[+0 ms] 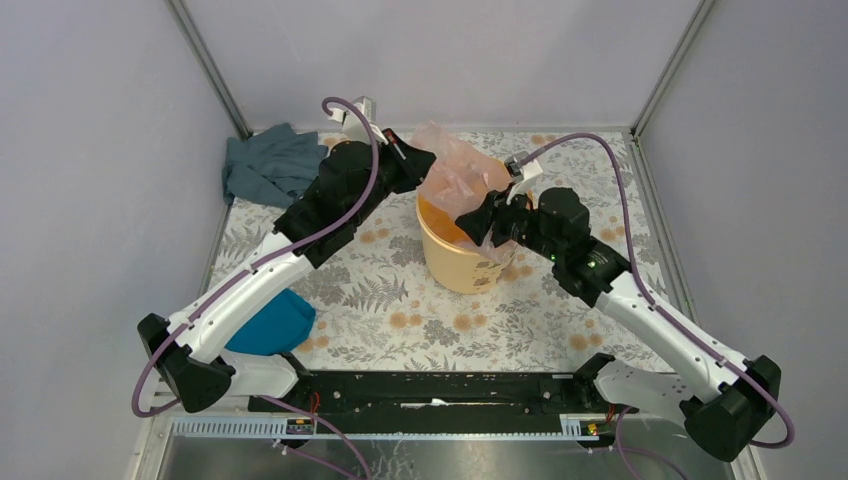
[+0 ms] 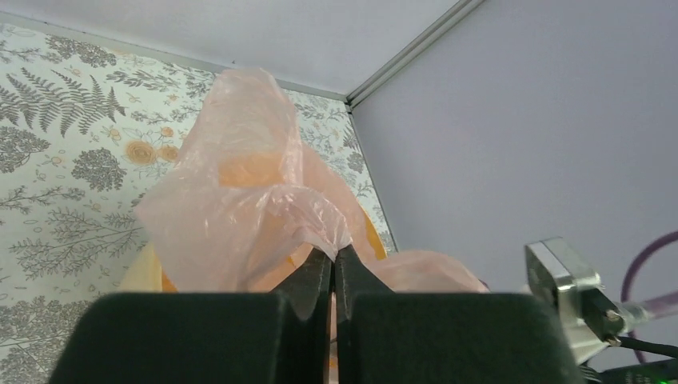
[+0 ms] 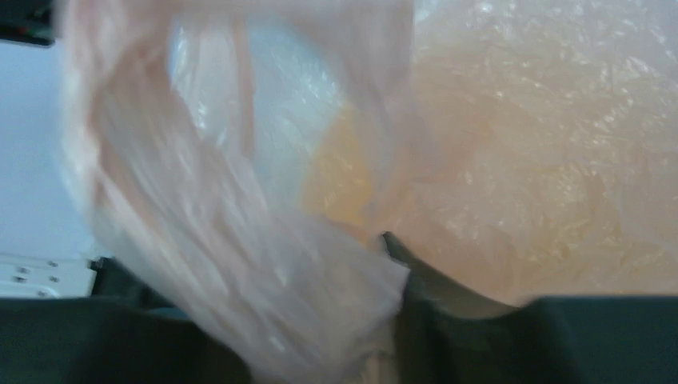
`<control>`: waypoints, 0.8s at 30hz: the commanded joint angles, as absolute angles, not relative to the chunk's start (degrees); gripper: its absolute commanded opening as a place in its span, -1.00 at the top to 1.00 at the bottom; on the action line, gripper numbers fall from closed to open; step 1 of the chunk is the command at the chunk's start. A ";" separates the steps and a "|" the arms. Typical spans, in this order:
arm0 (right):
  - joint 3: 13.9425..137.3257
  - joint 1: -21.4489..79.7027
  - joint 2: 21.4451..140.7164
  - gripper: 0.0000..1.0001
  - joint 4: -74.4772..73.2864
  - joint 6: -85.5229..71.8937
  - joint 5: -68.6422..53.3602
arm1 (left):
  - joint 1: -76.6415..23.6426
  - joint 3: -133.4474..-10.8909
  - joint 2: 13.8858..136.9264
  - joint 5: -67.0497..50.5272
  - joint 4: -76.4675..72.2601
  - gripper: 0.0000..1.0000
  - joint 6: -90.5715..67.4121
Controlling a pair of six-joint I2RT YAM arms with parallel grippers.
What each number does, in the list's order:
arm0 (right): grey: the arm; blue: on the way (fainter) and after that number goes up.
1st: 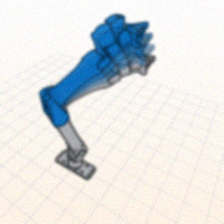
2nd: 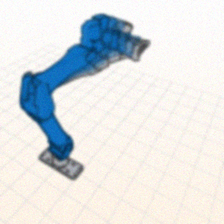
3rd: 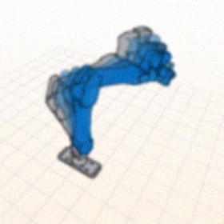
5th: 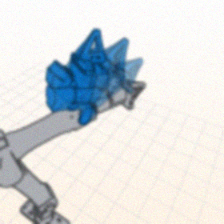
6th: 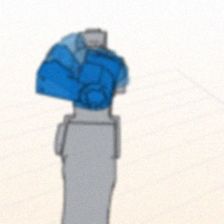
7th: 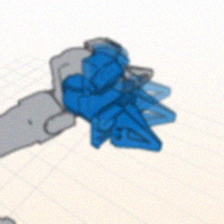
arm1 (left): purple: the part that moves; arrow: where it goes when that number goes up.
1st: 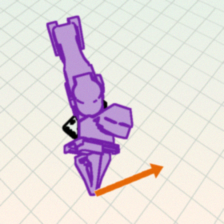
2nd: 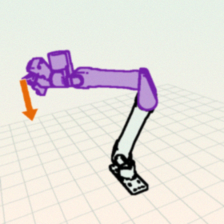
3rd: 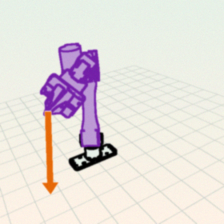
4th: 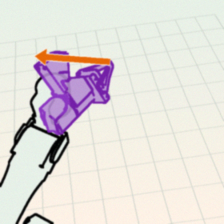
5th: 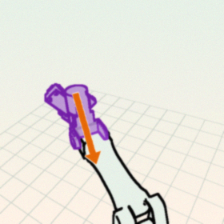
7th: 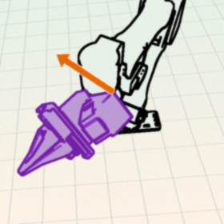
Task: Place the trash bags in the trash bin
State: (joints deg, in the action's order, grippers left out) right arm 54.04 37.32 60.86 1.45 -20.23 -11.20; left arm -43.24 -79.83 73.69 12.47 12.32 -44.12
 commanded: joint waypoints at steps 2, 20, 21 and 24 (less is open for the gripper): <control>57.29 37.10 56.77 -0.63 -8.07 -17.21 -6.14 | -42.79 -77.72 71.81 10.22 6.49 1.00 -41.30; 69.14 37.13 52.54 -0.99 -18.07 -23.97 6.69 | -42.68 -72.05 65.31 -3.69 5.79 1.00 -23.92; 69.71 37.10 54.08 -0.99 -17.43 -24.74 6.16 | -42.70 -71.58 64.89 -3.83 5.38 1.00 -23.79; 70.49 37.12 58.12 -0.99 -15.95 -25.58 5.41 | -42.69 -71.06 64.51 -4.65 5.31 1.00 -23.26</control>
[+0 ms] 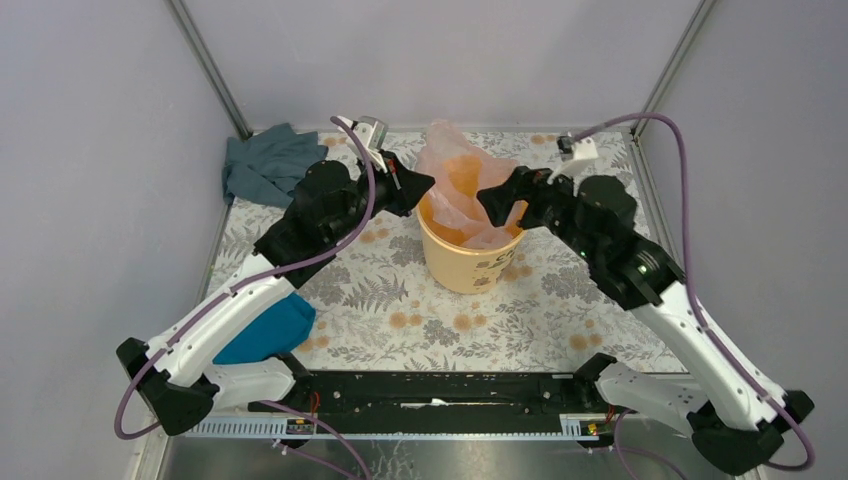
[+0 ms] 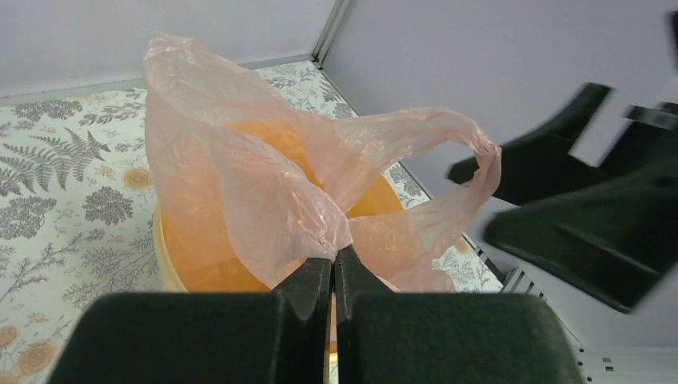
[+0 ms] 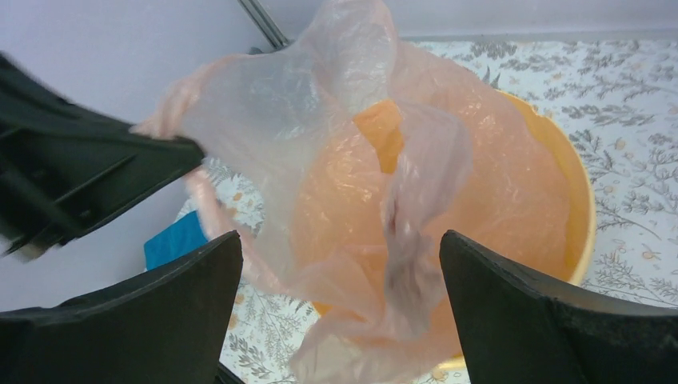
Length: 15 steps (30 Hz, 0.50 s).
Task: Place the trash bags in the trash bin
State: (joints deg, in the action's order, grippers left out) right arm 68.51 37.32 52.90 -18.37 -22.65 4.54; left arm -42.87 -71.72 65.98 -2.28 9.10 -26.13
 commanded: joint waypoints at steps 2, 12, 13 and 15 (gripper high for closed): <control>70.74 37.09 59.97 -0.87 -15.82 -24.54 7.00 | -42.66 -70.78 64.60 -4.93 5.26 1.00 -23.07; 66.72 37.11 57.82 0.13 -17.64 -18.60 17.21 | -42.36 -69.62 62.64 0.89 7.99 1.00 -22.84; 65.86 37.09 56.74 0.45 -17.66 -17.90 19.74 | -42.24 -69.31 62.06 5.00 9.18 1.00 -22.92; 65.05 37.09 54.20 0.92 -17.52 -15.99 25.52 | -41.59 -67.49 60.13 12.87 11.09 1.00 -23.22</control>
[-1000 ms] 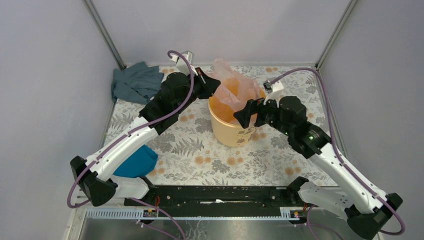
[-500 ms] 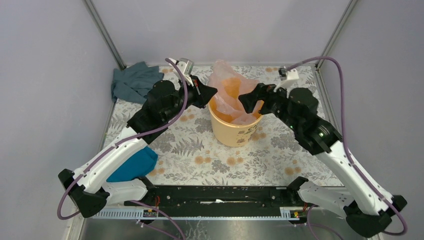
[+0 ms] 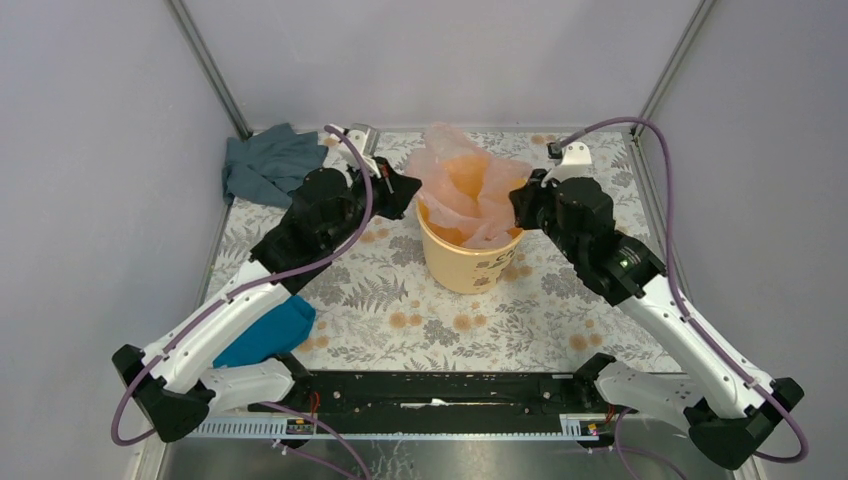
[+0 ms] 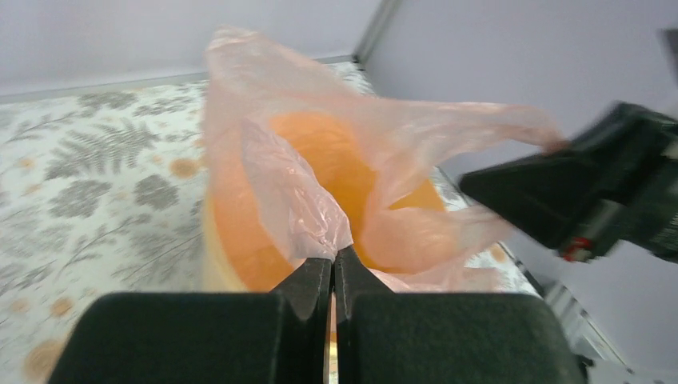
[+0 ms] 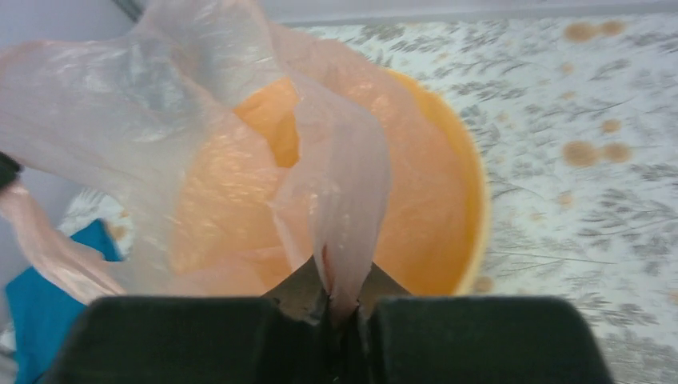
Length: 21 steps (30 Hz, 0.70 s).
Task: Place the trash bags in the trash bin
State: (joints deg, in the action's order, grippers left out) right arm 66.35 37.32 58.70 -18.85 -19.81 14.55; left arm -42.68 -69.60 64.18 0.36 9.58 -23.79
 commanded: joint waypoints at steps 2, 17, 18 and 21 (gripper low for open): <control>64.74 37.05 51.74 1.00 -17.09 -13.26 31.72 | -39.22 -64.37 58.07 16.21 12.96 1.00 -24.37; 61.34 37.00 48.35 0.88 -16.77 -9.29 25.60 | -29.97 -67.52 56.01 4.91 29.53 0.17 -33.74; 61.83 37.01 48.14 0.81 -16.94 -9.31 23.70 | -29.97 -67.35 55.80 1.76 28.03 -0.03 -34.88; 62.53 37.05 47.92 0.73 -16.98 -9.40 20.86 | -29.93 -64.85 55.65 -6.34 21.36 -0.42 -38.44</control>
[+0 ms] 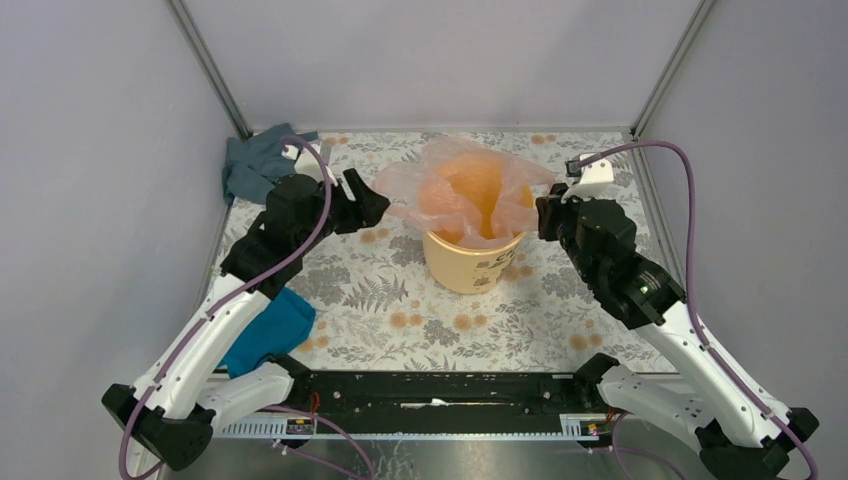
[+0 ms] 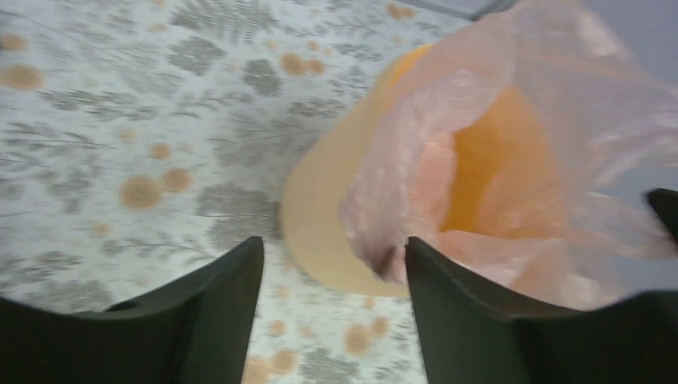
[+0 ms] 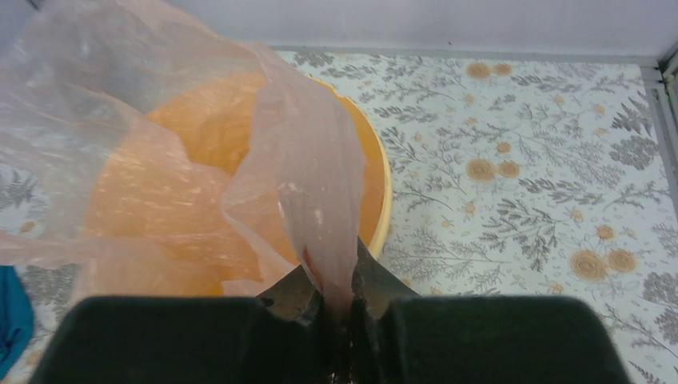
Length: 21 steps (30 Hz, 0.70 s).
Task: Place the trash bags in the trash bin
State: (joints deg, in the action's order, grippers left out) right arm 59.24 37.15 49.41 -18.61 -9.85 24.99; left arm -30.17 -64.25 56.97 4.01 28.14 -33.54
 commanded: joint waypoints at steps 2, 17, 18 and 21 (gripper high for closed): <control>62.14 37.00 47.47 0.73 -15.75 -9.17 21.09 | -29.97 -64.50 57.24 -7.21 19.28 -0.62 -39.75; 64.94 37.00 55.02 -0.84 -9.70 -3.20 21.54 | -33.71 -69.08 69.04 -11.37 15.43 0.44 -38.37; 66.17 36.98 57.50 -0.92 -9.50 -2.60 22.67 | -34.89 -68.69 69.12 -9.72 15.39 0.45 -38.10; 72.47 36.91 64.71 -0.99 -10.43 -2.93 21.97 | -36.86 -68.54 69.79 -8.07 15.34 0.49 -37.81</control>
